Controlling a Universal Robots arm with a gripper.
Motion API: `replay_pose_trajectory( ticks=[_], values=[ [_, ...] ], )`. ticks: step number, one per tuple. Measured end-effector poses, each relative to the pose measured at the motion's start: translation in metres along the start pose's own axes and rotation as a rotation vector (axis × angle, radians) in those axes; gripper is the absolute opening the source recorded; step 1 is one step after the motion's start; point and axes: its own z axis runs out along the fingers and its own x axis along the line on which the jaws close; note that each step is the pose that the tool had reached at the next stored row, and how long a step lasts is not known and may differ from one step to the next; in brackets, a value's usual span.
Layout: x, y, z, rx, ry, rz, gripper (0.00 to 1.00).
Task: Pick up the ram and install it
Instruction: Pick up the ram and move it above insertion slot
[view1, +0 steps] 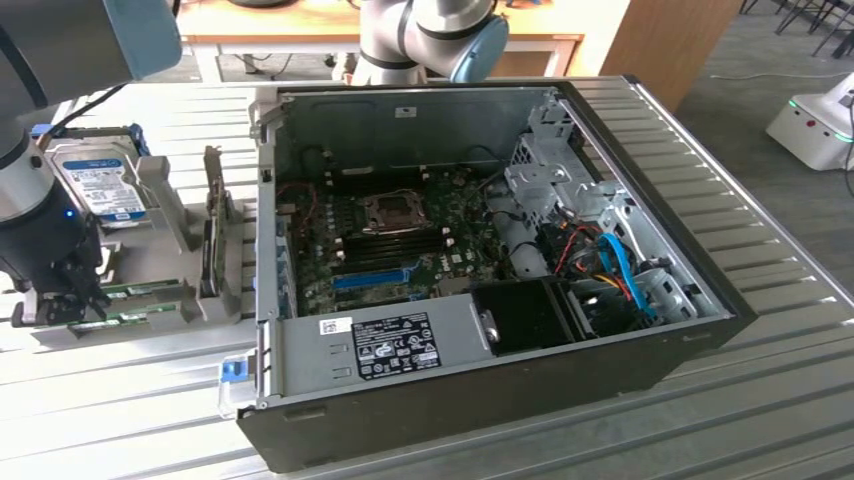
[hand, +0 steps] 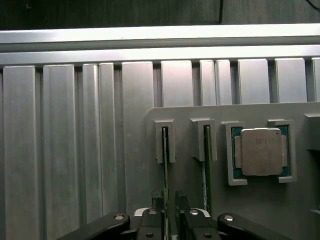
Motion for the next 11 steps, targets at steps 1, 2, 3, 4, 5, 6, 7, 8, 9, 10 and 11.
replay_pose_trajectory(
  ticks=[1,2,3,4,5,6,7,8,9,10,11],
  values=[
    [0.0,0.0,0.0001,0.0,0.0,0.0,0.24],
    [0.0,0.0,0.0003,0.0001,-0.0001,0.0,0.24],
    [0.0,0.0,0.0005,0.0001,-0.0001,0.0,0.24],
    [0.0,0.0,0.0008,0.0001,-0.0001,0.0,0.24],
    [0.0001,0.0,0.001,0.0,0.0,0.0,0.24],
    [0.0001,0.0,0.0013,0.0,0.0,0.0,0.24],
    [0.0001,0.0,0.0015,0.0,0.0001,0.0,0.24],
    [0.0003,0.0,0.0018,0.0,0.0001,0.0,0.24],
    [0.0003,-0.0001,0.0021,0.0,0.0,0.0,0.24],
    [0.0004,-0.0001,0.0024,0.0,0.0,0.0,0.24],
    [0.0005,-0.0001,0.0027,0.0,0.0,0.0,0.24]
  ],
)
